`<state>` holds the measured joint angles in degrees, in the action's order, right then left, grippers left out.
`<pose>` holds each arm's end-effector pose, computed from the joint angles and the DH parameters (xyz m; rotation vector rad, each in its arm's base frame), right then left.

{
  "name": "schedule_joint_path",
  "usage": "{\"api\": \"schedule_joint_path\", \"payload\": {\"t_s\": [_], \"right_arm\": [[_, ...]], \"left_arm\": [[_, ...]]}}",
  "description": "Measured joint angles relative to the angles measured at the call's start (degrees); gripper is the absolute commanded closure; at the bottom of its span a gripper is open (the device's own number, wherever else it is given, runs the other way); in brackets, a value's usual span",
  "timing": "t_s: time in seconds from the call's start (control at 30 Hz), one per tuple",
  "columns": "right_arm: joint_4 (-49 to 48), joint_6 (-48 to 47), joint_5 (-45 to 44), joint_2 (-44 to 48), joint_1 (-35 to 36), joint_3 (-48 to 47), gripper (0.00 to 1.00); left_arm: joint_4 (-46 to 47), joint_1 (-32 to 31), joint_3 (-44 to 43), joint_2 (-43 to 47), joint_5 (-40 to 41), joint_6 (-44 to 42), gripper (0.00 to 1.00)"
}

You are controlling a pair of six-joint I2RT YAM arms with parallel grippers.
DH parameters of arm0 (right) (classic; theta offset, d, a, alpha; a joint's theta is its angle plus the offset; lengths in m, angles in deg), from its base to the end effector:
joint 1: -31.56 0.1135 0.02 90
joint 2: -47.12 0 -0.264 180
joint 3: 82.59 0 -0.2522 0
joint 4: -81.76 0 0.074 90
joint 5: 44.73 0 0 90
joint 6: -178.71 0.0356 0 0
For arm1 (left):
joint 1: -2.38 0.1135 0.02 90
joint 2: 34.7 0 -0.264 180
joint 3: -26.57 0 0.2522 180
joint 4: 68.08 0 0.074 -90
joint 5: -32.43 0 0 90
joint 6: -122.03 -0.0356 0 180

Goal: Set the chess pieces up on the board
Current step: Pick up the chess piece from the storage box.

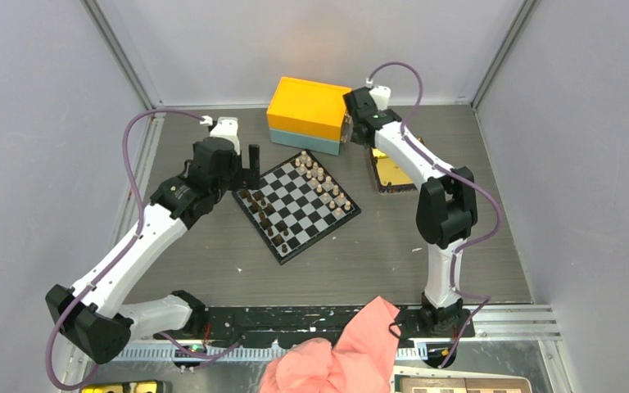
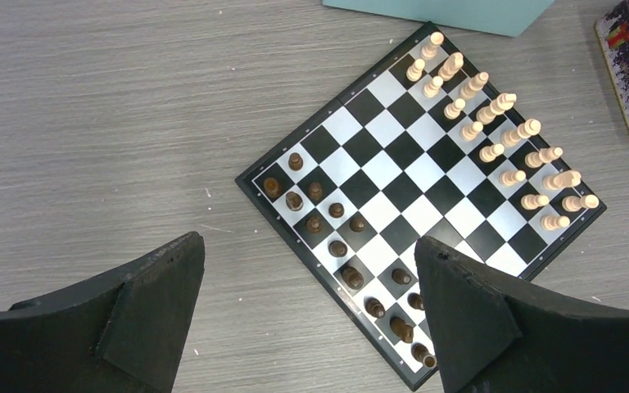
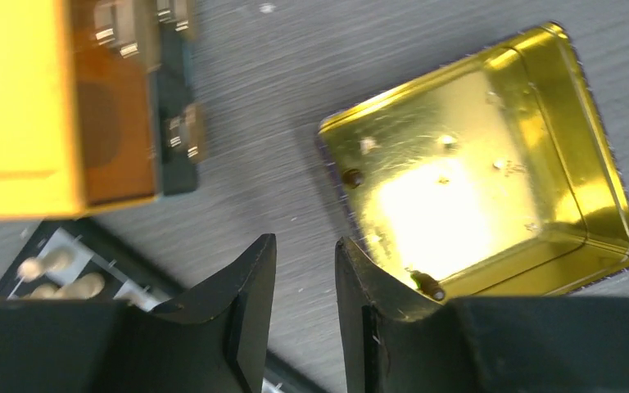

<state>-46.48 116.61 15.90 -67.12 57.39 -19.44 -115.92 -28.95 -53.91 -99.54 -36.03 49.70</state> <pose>0.4118 0.1799 0.2863 0.2641 2.2798 -0.1496 0.2129 -0.1143 0.3634 0.0305 2.0913 -0.1161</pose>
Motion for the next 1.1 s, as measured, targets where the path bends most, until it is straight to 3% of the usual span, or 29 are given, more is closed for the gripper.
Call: {"api": "schedule_joint_path", "payload": {"t_s": [0.4, 0.67, 1.1], "right_arm": [[-3.0, 11.3, 3.9, 0.0, -11.1, 4.8, 0.62], [-4.9, 18.4, 9.9, -2.6, -13.6, 5.7, 0.62], [-7.0, 22.3, 14.3, -4.3, -13.8, 10.2, 0.63]], "left_arm": [[0.0, 0.2, -3.5, -4.7, -0.5, -0.1, 0.0], [-0.5, 0.2, -4.3, -6.3, -0.5, 0.1, 0.0], [-1.3, 0.2, -4.4, -6.3, -0.1, 0.3, 0.0]]}}
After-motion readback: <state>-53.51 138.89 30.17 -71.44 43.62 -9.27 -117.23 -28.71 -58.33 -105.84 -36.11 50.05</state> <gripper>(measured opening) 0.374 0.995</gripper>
